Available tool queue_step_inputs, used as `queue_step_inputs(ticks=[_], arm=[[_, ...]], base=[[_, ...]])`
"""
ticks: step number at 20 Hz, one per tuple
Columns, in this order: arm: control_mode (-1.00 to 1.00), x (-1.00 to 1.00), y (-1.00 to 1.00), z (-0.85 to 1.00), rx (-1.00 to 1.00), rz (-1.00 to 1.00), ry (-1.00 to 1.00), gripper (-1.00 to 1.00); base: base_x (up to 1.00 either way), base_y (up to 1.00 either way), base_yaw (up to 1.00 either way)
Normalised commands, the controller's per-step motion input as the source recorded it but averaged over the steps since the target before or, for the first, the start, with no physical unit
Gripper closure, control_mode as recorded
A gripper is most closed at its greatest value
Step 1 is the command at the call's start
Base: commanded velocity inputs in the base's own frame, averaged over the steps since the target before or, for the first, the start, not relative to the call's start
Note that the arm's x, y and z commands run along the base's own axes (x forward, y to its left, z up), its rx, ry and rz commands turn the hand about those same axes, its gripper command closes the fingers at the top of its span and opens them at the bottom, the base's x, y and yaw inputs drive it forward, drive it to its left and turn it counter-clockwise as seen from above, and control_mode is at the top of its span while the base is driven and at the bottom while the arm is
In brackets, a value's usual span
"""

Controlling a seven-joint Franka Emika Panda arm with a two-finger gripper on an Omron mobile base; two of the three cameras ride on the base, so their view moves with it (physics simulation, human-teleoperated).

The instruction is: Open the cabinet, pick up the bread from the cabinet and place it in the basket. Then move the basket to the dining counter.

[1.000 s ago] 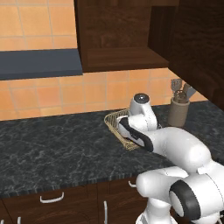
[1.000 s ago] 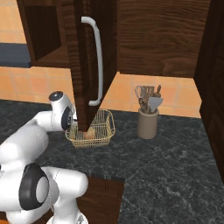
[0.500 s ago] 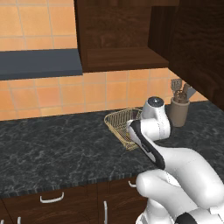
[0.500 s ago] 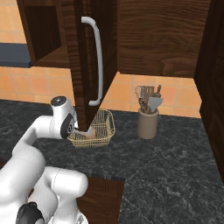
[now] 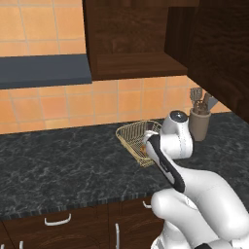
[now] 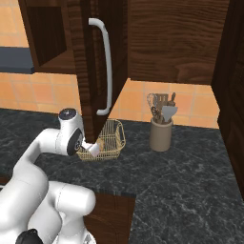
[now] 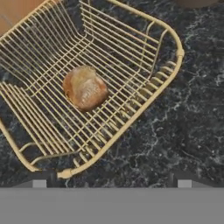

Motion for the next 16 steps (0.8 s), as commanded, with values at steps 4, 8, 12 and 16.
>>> queue_step_inputs(ticks=[4, 8, 12, 16], arm=[[-1.0, 0.0, -0.1, 0.0, 0.09, -0.25, 0.0, -1.0], [-1.0, 0.05, -0.35, -0.08, 0.07, -0.15, 0.0, -1.0], [-1.0, 0.0, -0.42, -0.04, 0.09, -0.06, 0.0, -1.0], [-1.0, 0.25, -0.06, -0.26, 0.16, 0.0, 0.01, -1.0]], base=[[0.0, 0.0, 0.0], [0.0, 0.0, 0.0], [0.0, 0.0, 0.0], [0.0, 0.0, 0.0]])
